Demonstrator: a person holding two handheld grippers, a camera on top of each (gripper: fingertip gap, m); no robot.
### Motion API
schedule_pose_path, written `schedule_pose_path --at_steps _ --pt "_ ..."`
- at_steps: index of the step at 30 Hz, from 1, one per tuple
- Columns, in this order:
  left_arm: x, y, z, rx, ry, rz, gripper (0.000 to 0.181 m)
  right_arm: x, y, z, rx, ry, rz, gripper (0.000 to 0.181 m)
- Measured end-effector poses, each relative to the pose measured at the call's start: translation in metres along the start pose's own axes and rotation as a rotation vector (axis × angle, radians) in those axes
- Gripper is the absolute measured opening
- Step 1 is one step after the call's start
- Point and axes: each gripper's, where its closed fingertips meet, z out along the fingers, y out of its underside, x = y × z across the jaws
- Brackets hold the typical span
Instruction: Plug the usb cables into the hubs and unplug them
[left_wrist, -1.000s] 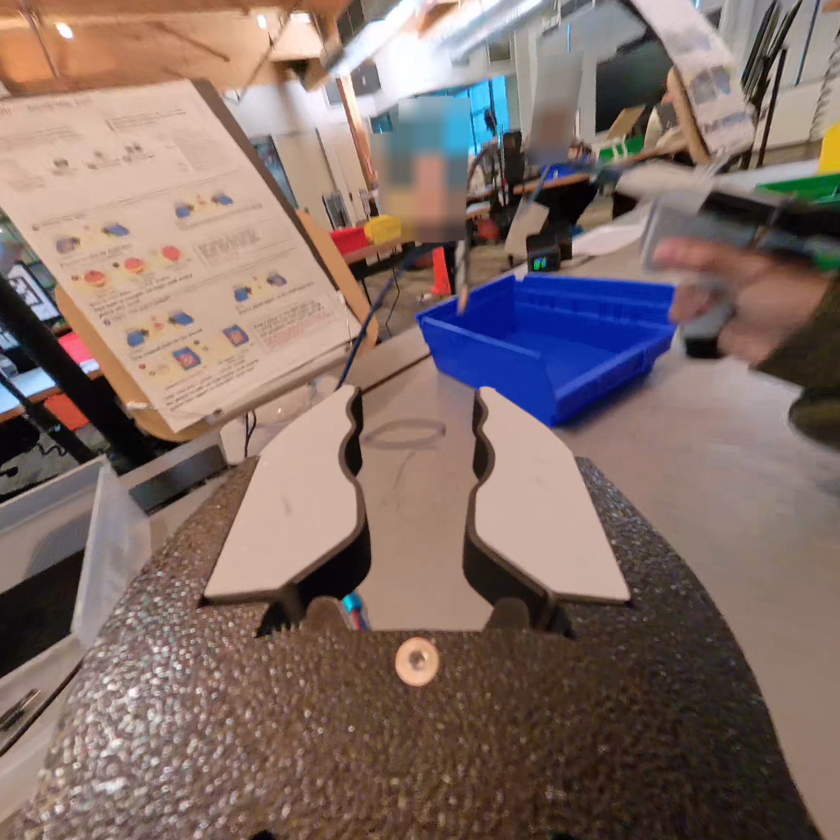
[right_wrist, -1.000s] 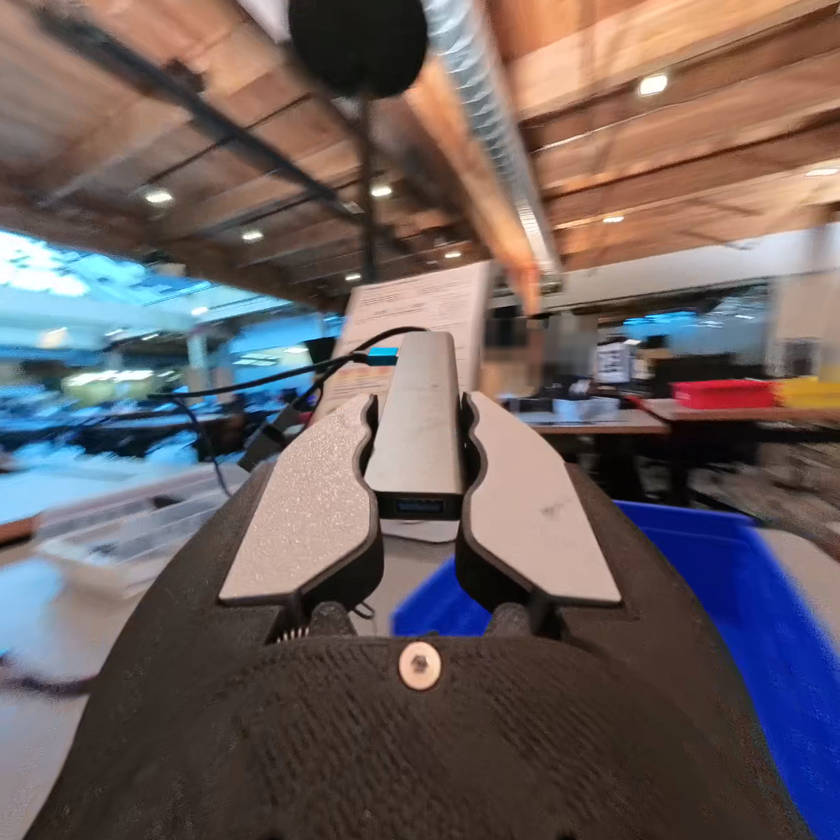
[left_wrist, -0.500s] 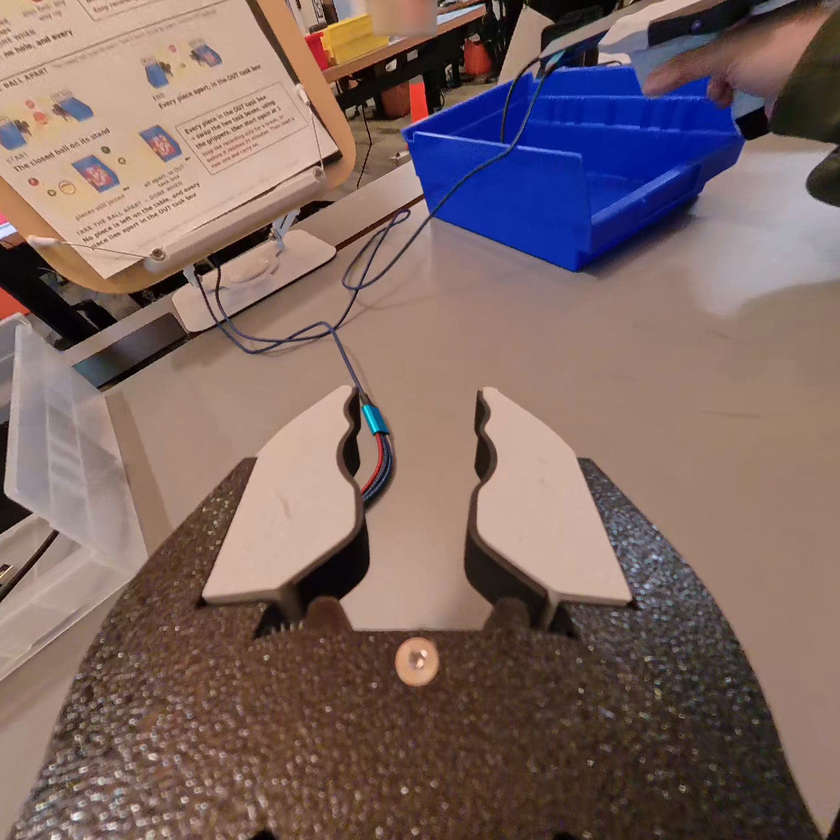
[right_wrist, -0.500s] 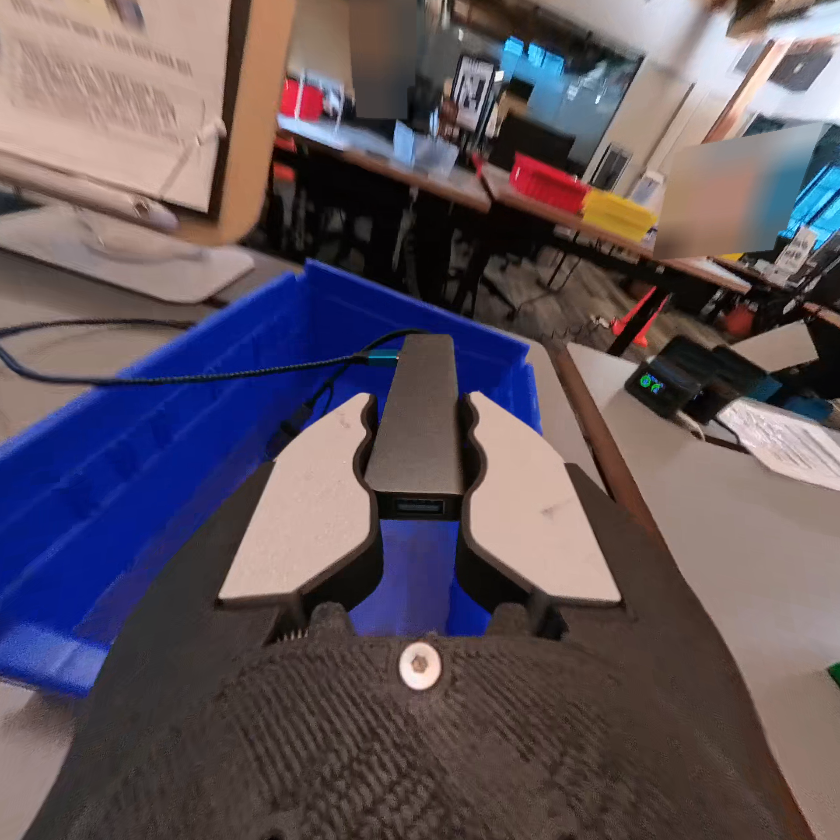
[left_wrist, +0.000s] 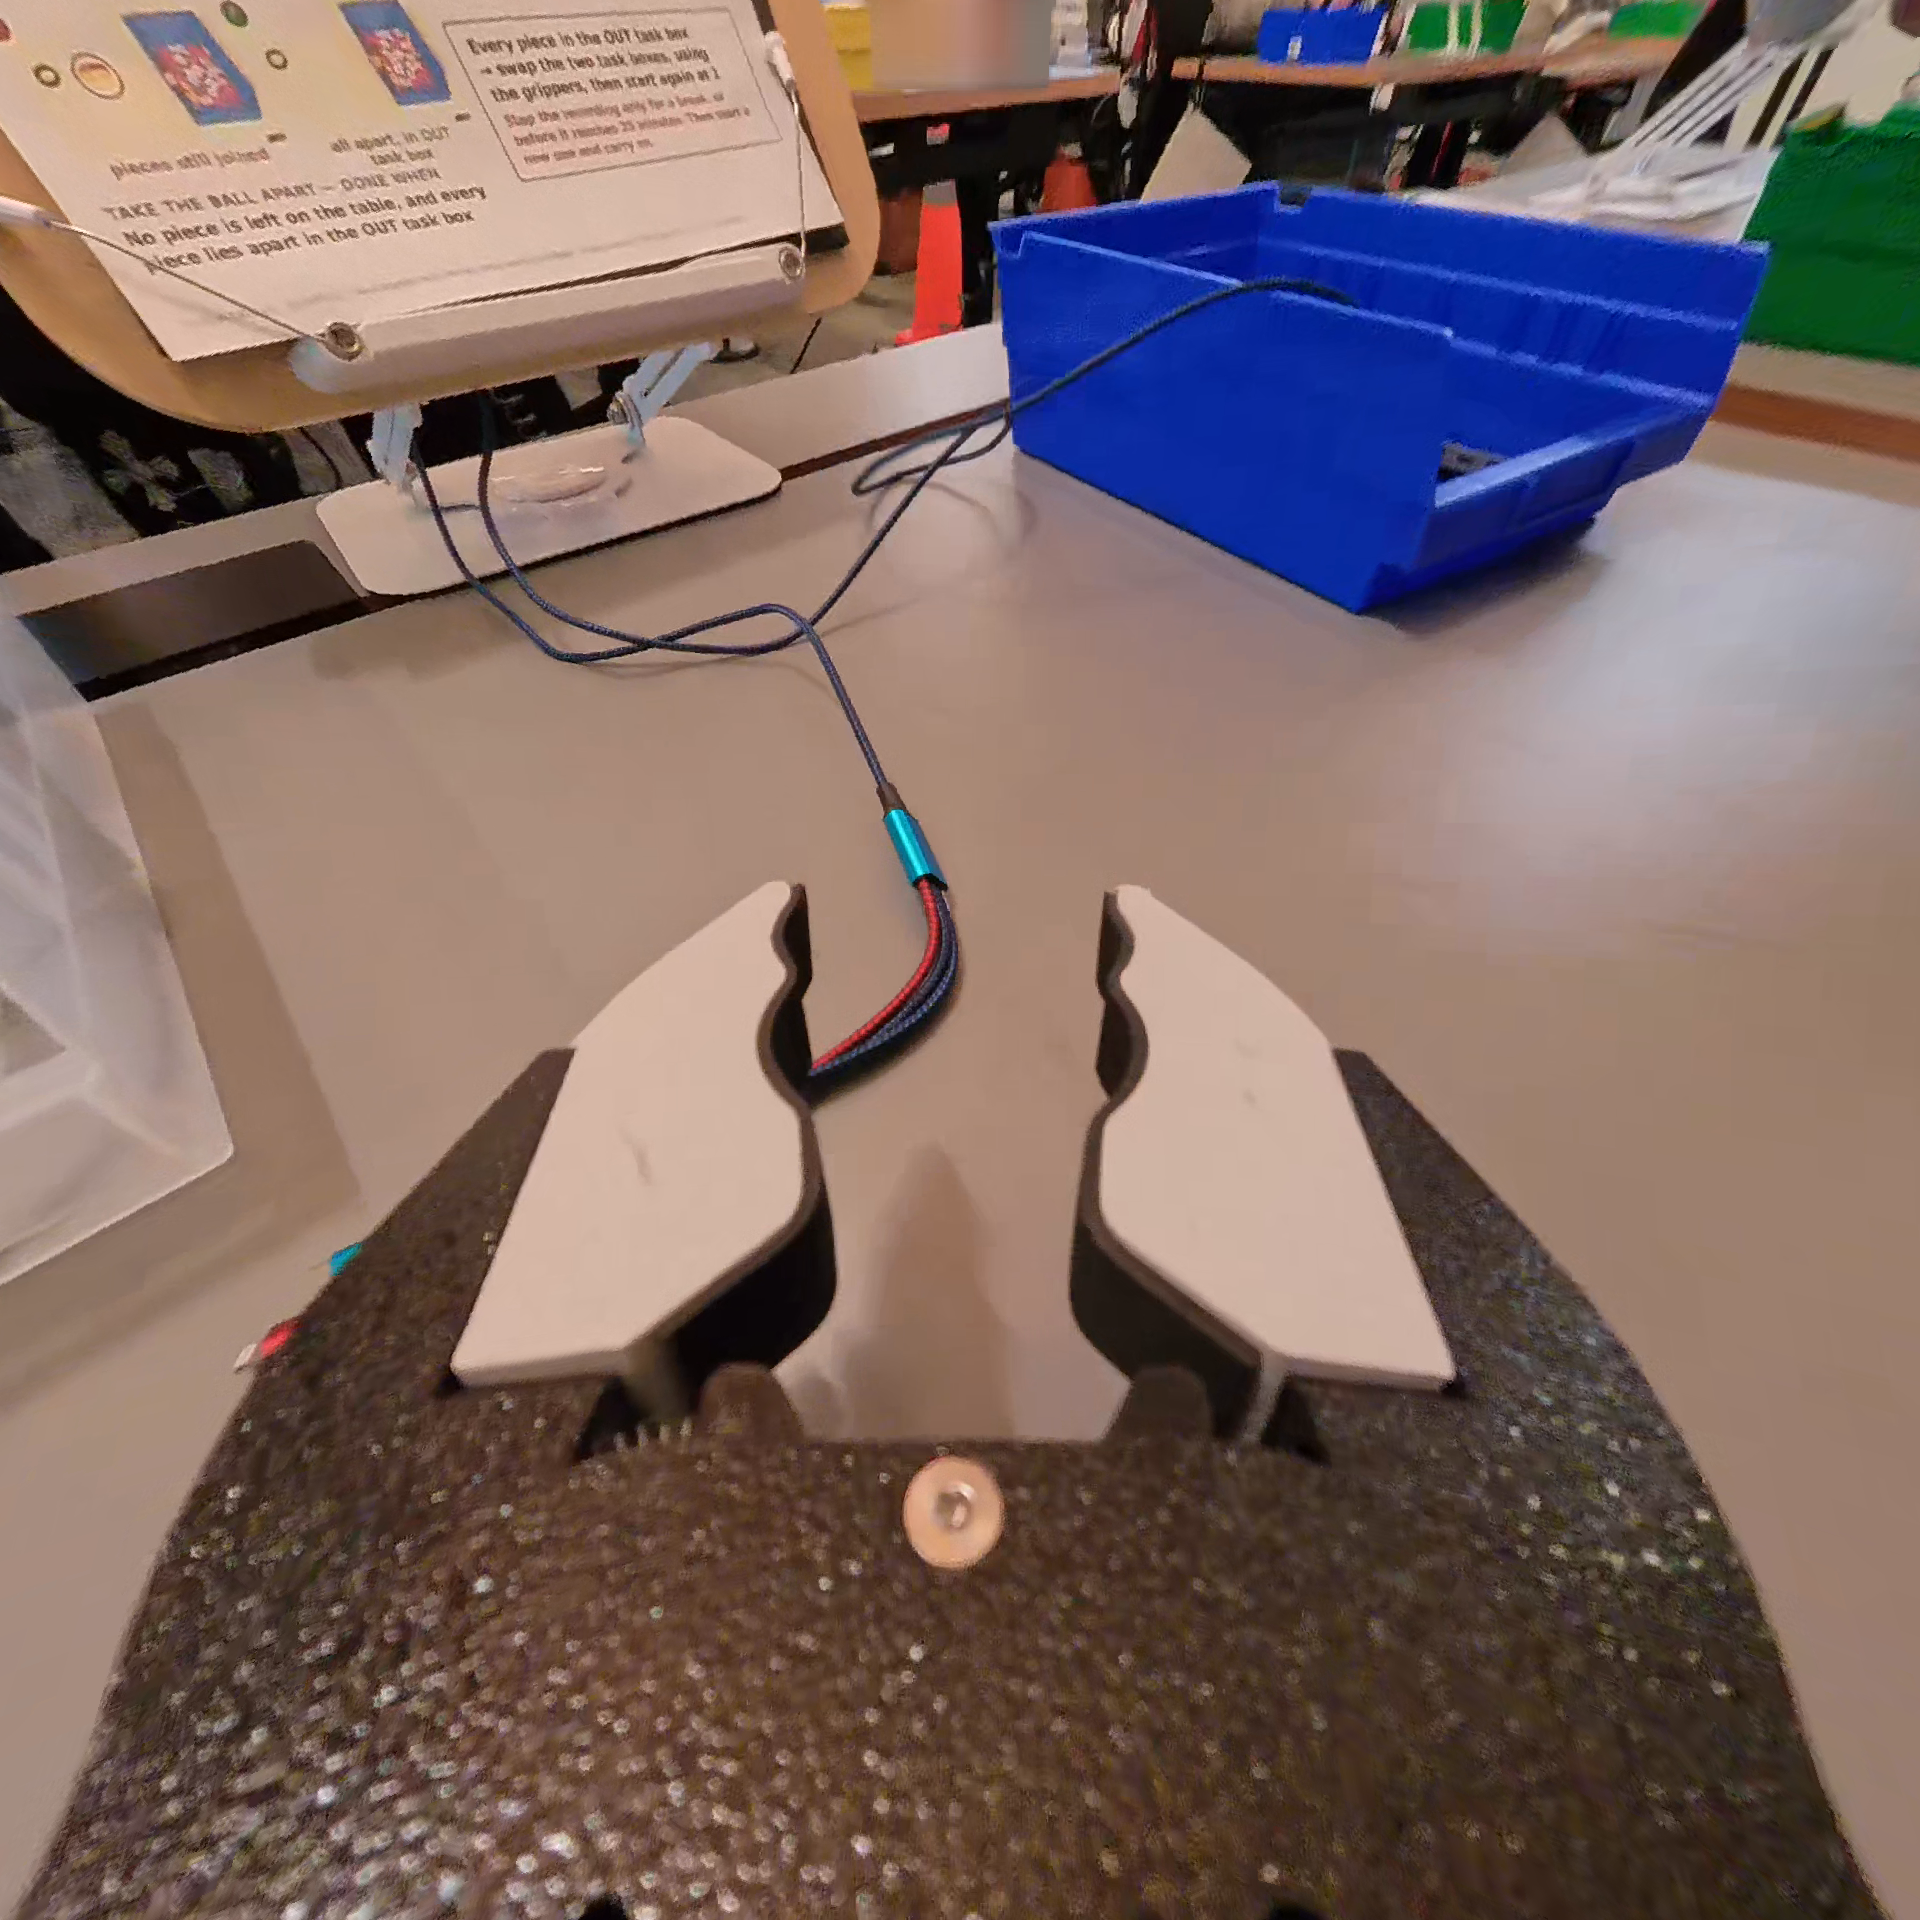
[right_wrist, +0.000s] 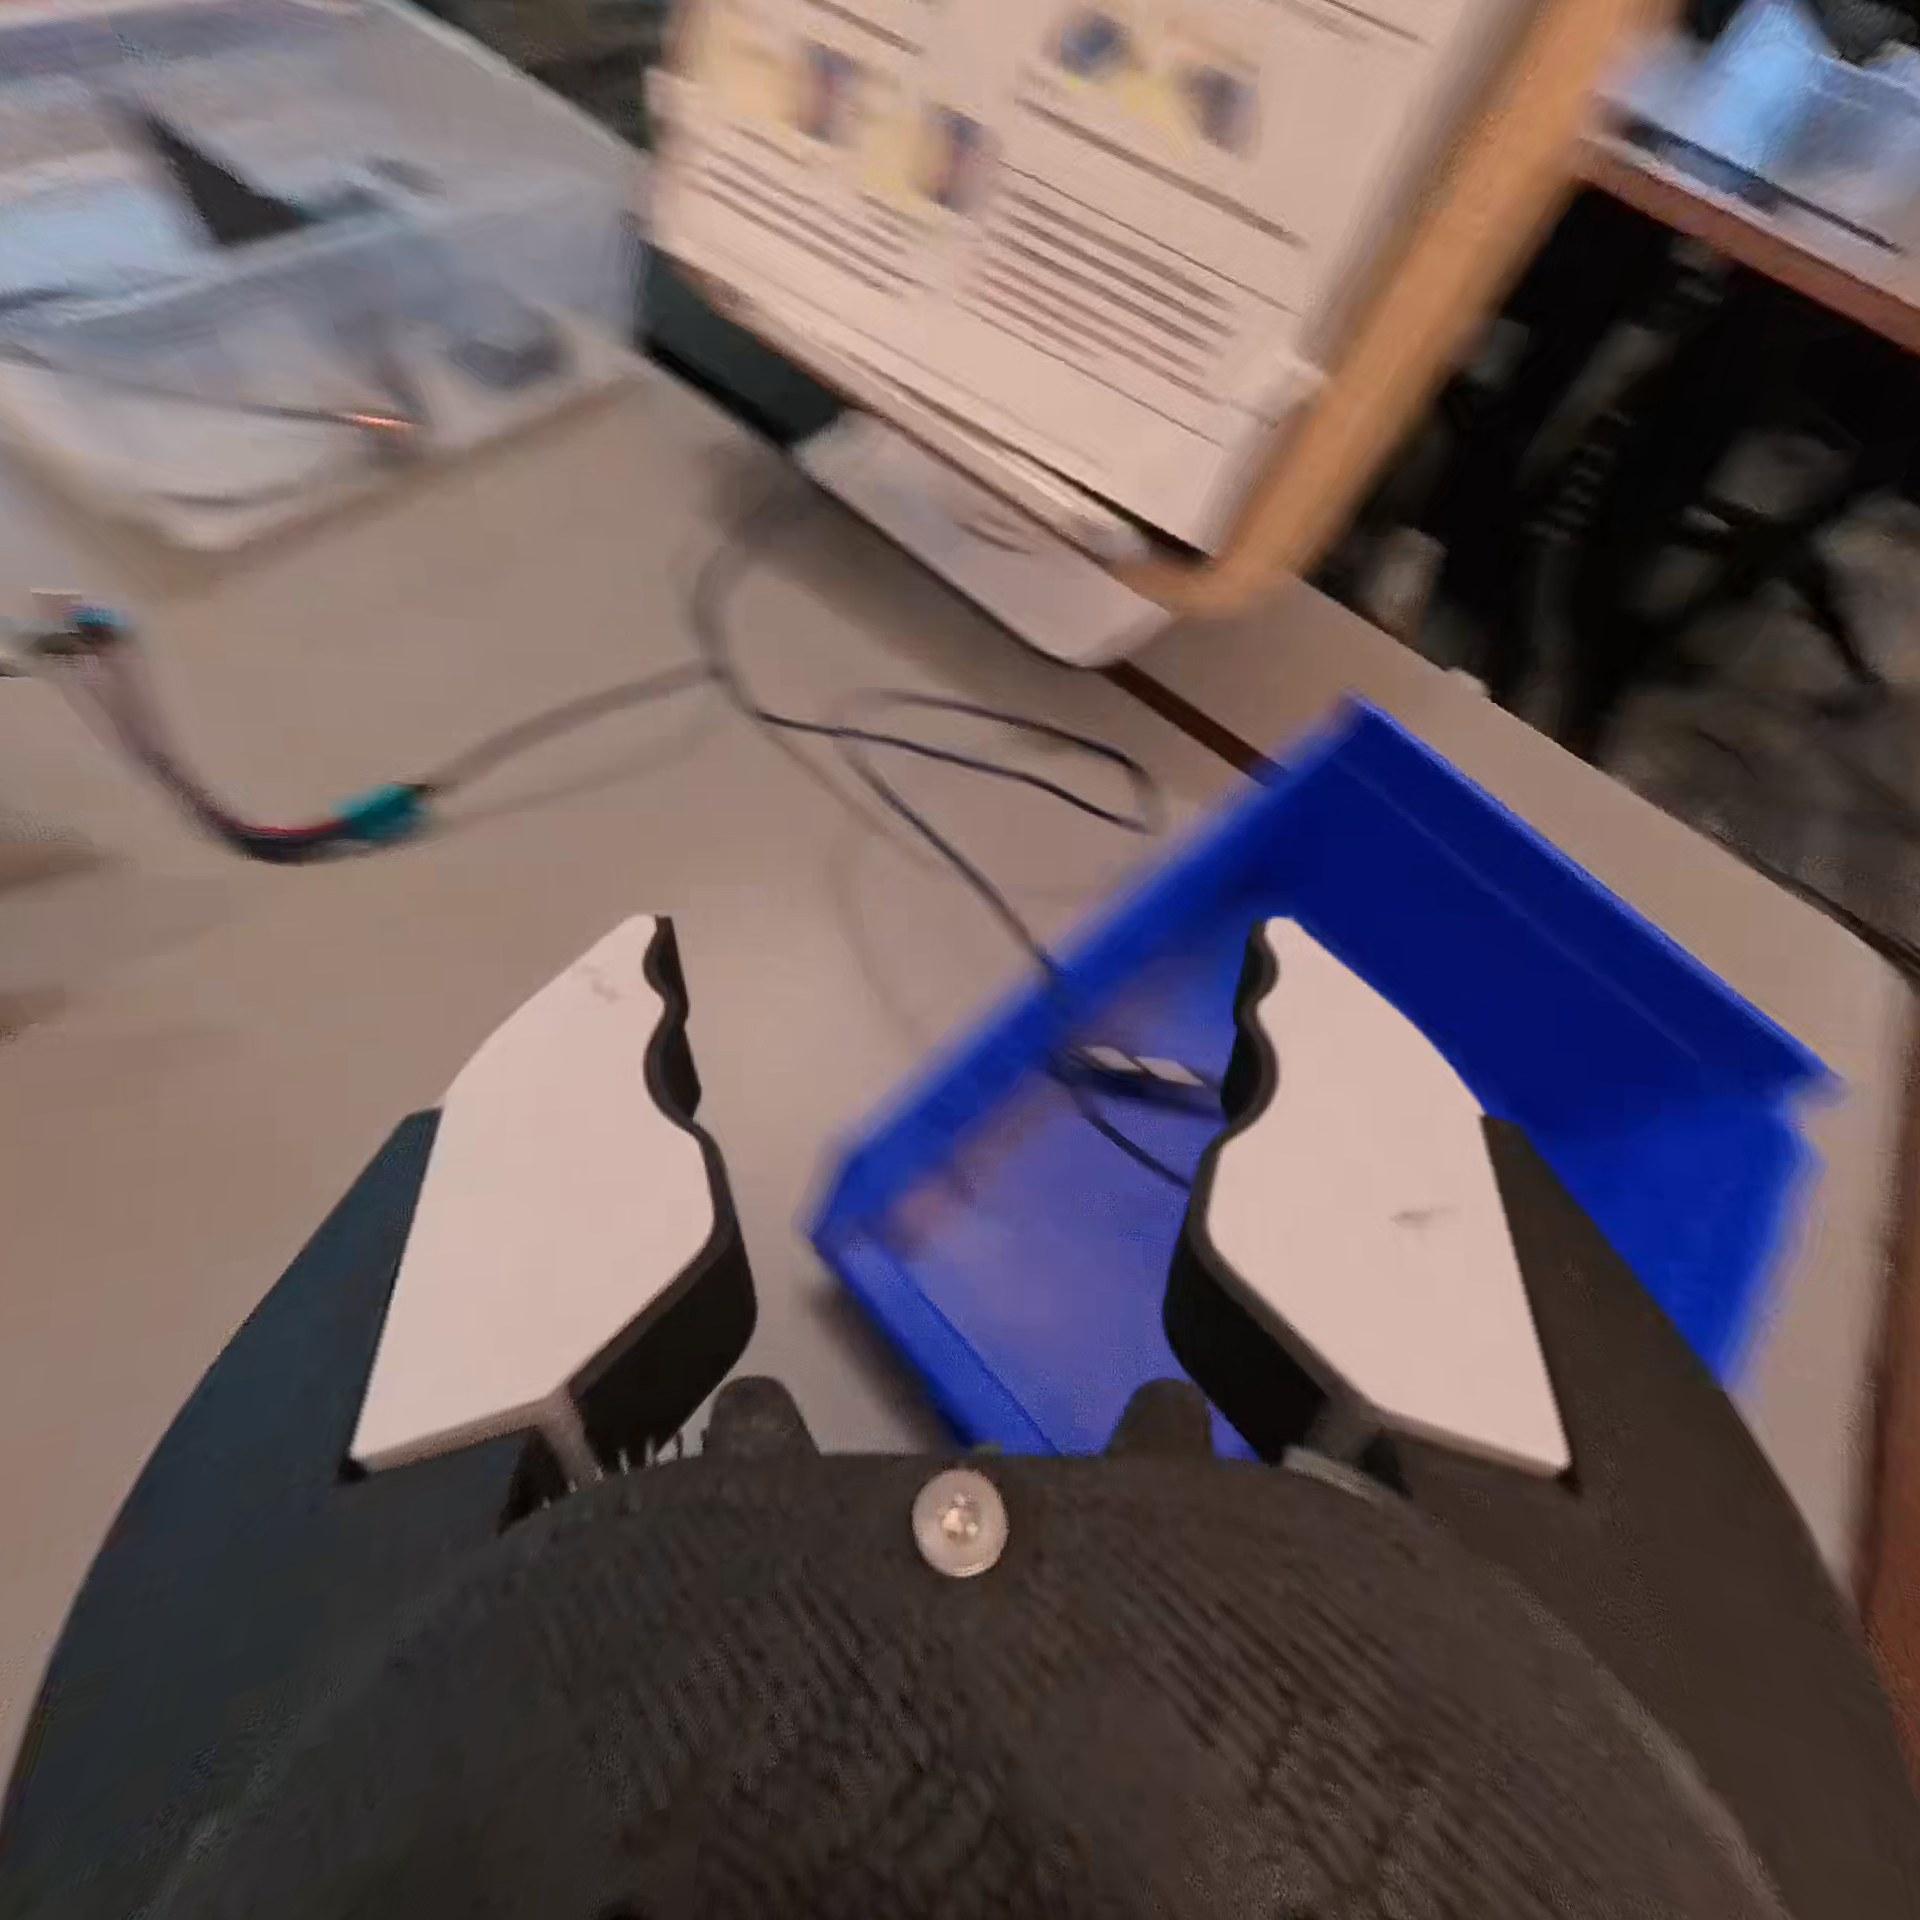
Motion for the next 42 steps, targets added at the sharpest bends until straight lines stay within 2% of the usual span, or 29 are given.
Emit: schedule_pose_path --at_steps 2,3,6,9,11,15,17,18,20,21,25,26,27,28,30,35,38,42 --pt "-0.003 -0.001 0.001 0.016 0.014 -0.027 0.053 -0.069 -0.022 0.034 -0.031 -0.2 -0.096 0.099" --pt "-0.003 -0.002 0.002 0.027 0.024 -0.037 0.055 -0.094 -0.024 0.054 -0.079 -0.247 -0.131 0.093" --pt "-0.001 -0.008 0.002 0.063 0.057 -0.027 0.056 -0.133 -0.016 0.127 -0.256 -0.295 -0.222 0.09" --pt "-0.003 -0.01 0.002 0.08 0.077 -0.032 0.056 -0.125 0.008 0.194 -0.478 -0.26 -0.215 0.088" --pt "-0.005 -0.012 0.0 0.099 0.093 -0.063 0.057 -0.118 0.015 0.226 -0.543 -0.254 -0.134 0.086" --pt "-0.008 -0.019 -0.006 0.165 0.141 -0.115 0.056 -0.113 0.019 0.26 -0.61 -0.269 0.03 0.075" --pt "-0.009 -0.021 -0.008 0.181 0.159 -0.135 0.055 -0.103 0.027 0.266 -0.67 -0.226 -0.014 0.061" --pt "-0.009 -0.021 -0.009 0.184 0.166 -0.14 0.055 -0.095 0.033 0.268 -0.713 -0.194 -0.037 0.062" --pt "-0.009 -0.021 -0.008 0.181 0.169 -0.143 0.054 -0.101 0.042 0.265 -0.769 -0.277 -0.018 0.035" --pt "-0.009 -0.02 -0.007 0.176 0.168 -0.145 0.053 -0.106 0.046 0.263 -0.787 -0.315 -0.012 0.033" --pt "-0.006 -0.019 -0.005 0.161 0.191 -0.144 0.052 -0.101 0.049 0.263 -0.787 -0.298 -0.084 0.033" --pt "-0.006 -0.019 -0.005 0.155 0.19 -0.145 0.051 -0.101 0.05 0.262 -0.804 -0.307 -0.1 0.028" --pt "-0.006 -0.018 -0.004 0.151 0.19 -0.142 0.051 -0.1 0.052 0.259 -0.829 -0.318 -0.126 0.012" --pt "-0.005 -0.018 -0.004 0.15 0.192 -0.139 0.051 -0.1 0.053 0.257 -0.849 -0.33 -0.141 0.005" --pt "-0.006 -0.019 -0.005 0.154 0.193 -0.141 0.05 -0.102 0.056 0.251 -0.883 -0.357 -0.158 0.004" --pt "-0.013 -0.024 -0.011 0.211 0.19 -0.187 0.047 -0.101 0.054 0.212 -0.887 -0.376 -0.292 0.003" --pt "-0.018 -0.026 -0.015 0.241 0.176 -0.217 0.045 -0.096 0.031 0.179 -0.776 -0.386 -0.321 0.003" --pt "-0.019 -0.027 -0.017 0.255 0.171 -0.219 0.043 -0.063 -0.015 0.121 -0.605 -0.27 -0.351 0.003"
